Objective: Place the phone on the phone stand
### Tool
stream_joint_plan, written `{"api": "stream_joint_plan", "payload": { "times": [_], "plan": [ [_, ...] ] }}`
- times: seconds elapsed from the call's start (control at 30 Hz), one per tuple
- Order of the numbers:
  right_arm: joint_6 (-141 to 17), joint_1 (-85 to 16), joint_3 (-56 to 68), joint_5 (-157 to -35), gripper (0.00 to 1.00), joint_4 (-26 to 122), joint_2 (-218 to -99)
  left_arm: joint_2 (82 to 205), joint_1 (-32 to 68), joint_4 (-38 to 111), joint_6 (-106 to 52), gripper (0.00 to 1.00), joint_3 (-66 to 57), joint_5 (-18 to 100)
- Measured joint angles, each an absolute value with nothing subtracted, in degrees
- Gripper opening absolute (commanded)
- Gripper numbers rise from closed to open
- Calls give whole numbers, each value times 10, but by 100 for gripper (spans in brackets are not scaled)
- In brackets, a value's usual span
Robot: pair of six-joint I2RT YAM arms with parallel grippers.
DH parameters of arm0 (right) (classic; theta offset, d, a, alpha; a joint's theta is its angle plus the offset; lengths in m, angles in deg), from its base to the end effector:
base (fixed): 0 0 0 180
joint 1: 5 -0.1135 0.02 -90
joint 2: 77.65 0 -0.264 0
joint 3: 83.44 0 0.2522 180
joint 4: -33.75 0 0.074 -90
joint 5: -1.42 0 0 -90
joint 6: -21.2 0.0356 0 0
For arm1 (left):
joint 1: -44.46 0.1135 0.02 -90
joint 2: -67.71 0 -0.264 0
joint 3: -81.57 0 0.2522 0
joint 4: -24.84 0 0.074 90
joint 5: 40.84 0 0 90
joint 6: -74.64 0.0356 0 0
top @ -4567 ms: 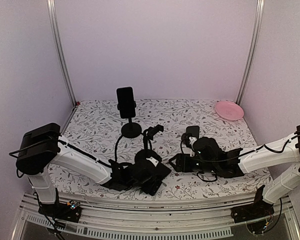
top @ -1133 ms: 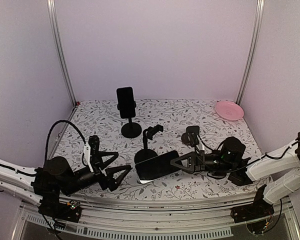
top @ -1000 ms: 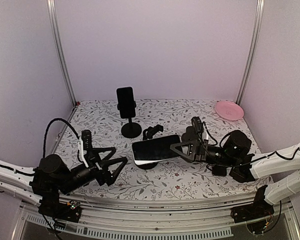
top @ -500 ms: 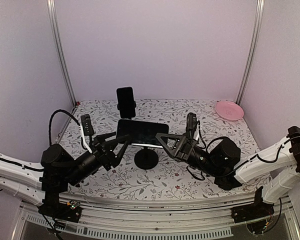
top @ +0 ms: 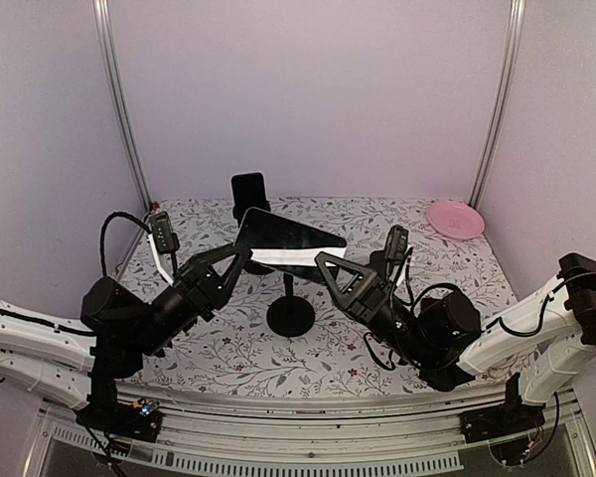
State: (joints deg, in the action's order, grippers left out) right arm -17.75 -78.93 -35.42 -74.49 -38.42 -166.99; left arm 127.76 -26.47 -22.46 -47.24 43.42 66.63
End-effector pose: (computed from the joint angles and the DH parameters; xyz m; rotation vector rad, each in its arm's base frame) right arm 0.0912 0.2854 0.2666 0.0183 1.2381 1.8218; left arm 0.0819 -0.2042 0.2945 0.1296 1.2614 -1.4053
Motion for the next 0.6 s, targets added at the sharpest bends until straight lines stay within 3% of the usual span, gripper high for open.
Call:
{"api": "stream_joint_plan", "payload": {
  "times": [0.1, 0.33, 0.4, 0.47, 0.5, 0.6],
  "plan": [
    [-185, -790, -353, -741, 2, -380, -1670, 1285, -253, -236, -479, 27, 434, 639],
    [-185, -790, -351, -742, 4, -378, -1670, 1315, -233, -251, -504, 3, 431, 583],
    [-183, -789, -348, -747, 15, -379, -1668, 1317, -230, -262, -520, 0, 427, 567],
    [-186, -788, -346, -755, 35, -373, -1660, 1315, -229, -268, -529, 0, 423, 552],
    [-184, -789, -347, -756, 49, -363, -1652, 1313, -228, -267, -528, 0, 422, 545],
    [-179, -788, -354, -757, 73, -331, -1626, 1305, -219, -248, -521, 0, 422, 527]
  ]
}}
